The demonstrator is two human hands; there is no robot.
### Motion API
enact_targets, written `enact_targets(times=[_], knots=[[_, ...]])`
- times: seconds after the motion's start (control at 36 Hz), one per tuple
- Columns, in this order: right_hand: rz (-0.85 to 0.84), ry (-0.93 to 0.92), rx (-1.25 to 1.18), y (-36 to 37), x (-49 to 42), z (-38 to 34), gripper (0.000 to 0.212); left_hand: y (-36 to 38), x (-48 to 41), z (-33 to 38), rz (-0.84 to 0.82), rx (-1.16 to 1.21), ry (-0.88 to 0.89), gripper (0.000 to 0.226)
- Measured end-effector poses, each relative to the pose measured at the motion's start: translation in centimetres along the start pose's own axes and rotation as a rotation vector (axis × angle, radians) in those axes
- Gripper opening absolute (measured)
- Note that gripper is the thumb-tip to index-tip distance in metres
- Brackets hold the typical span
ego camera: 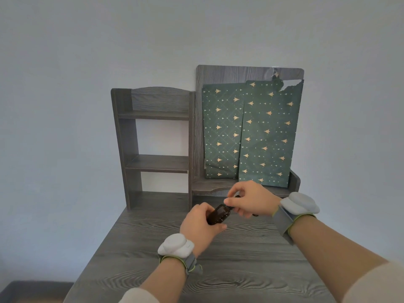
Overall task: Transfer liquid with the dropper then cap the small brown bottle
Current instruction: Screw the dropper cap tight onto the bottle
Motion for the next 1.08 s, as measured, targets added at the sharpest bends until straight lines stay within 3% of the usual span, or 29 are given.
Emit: enact_targets(times=[0.11,0.25,0.44,0.58,0.67,0.83,1.0,1.08], knots=[[-0.029,0.011,0.024,0.2,-0.1,0.1,0.015,0.1,0.1,0.0,-0.005,0.011,-0.014,0.041],[-0.015,0.059,0.085,0.4,-0.1,0.6,0.042,0.2,0.4,0.3,-0.006,0.051,-0.048,0.048],[-0.04,0.019,-0.063,0.3,0.1,0.2,0.016,0.2,0.3,0.0,0.008,0.09,-0.079,0.047],[0.003,0.039,0.086,0.2,0.1,0.5,0.038,0.4,0.3,0.3,-0.016,0.121,-0.062,0.044],[0.029,0.039,-0.03,0.0,0.1,0.5,0.028,0.6,0.4,0.3,-0.025,0.153,-0.072,0.041],[-0.009,-0.013,-0.025,0.3,-0.2,0.4,0.011,1.7,0.6,0.1,-0.167,0.201,-0.069,0.038],[0.045,-0.046,0.069,0.1,-0.2,0.5,0.037,2.2,0.8,0.2,-0.24,0.272,-0.081,0.025],[0.097,-0.068,-0.016,0.0,-0.1,0.2,0.038,2.5,0.9,0.4,-0.352,0.503,-0.285,0.021]])
Point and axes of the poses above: each hand's wrist, its own x-axis away from the middle knuckle, its own y-axis out of the palm, z = x × y, the point moved 6 cm from there along -x, towards the middle knuckle, and after that the axes turned 13 degrees about z, right-handed, at the moved point
